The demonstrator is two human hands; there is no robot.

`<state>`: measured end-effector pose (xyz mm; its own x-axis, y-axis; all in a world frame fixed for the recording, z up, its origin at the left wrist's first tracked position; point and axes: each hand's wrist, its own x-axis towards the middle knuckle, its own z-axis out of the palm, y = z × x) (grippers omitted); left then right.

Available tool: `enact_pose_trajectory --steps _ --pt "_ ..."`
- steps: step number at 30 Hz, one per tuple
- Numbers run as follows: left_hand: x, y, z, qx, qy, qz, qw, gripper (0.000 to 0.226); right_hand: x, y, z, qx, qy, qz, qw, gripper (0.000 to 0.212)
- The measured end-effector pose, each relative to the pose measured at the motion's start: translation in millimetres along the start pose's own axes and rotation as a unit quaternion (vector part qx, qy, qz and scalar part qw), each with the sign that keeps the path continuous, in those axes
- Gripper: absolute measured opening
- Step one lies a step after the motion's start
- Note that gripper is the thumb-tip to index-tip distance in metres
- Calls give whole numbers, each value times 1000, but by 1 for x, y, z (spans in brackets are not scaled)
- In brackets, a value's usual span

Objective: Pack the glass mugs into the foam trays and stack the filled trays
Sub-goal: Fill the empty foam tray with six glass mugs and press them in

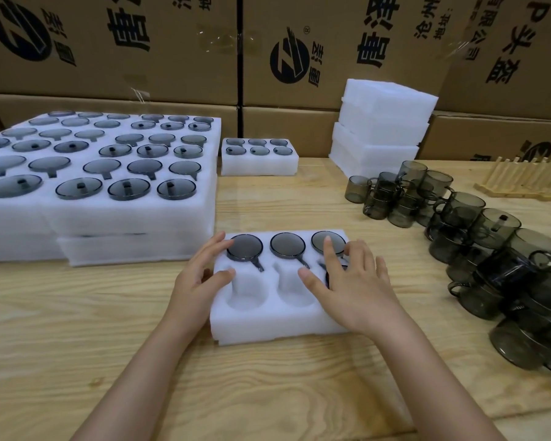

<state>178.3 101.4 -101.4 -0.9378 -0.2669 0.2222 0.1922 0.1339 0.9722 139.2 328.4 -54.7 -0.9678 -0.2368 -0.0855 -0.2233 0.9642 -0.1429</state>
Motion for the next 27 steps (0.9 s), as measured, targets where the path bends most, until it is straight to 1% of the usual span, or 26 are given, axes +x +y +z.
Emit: enact_pose_trajectory --steps 4,6,7,9,10,11,13,15,16,18,20,22,24,27 --pt "0 2 0 2 0 5 1000 49 -2 0 1 0 38 -7 999 81" --pt "1 0 0 3 0 11 1000 47 -3 0 -1 16 49 -11 999 85" --pt "1 -1 0 7 1 14 1000 47 -5 1 -2 35 45 -17 998 90" --pt "2 -3 -1 14 3 18 1000 50 -5 3 -7 117 25 -28 992 105" --pt "2 -4 -2 16 4 19 1000 51 -2 7 -11 164 22 -25 986 107" --pt "2 -5 -2 14 5 19 1000 51 5 13 -18 192 36 -17 981 105" --pt "2 -6 -2 10 6 21 1000 51 28 34 -37 188 114 24 975 90" --pt "1 -6 -1 10 6 22 1000 51 57 66 -61 132 193 108 966 75" --pt "2 -6 -1 10 6 23 1000 51 72 84 -74 102 206 163 960 72" --pt "1 -6 -1 7 1 24 1000 49 96 115 -94 43 179 266 946 68" --pt "1 -6 -1 6 -1 28 1000 47 112 137 -104 -24 130 320 938 63" --pt "1 -5 -1 14 0 30 999 50 122 153 -107 -85 74 331 937 61" --pt "2 -6 -2 17 3 28 999 50 127 165 -108 -105 29 329 938 59" --pt "1 -5 -1 20 4 26 999 49 131 176 -108 -106 8 320 941 50"
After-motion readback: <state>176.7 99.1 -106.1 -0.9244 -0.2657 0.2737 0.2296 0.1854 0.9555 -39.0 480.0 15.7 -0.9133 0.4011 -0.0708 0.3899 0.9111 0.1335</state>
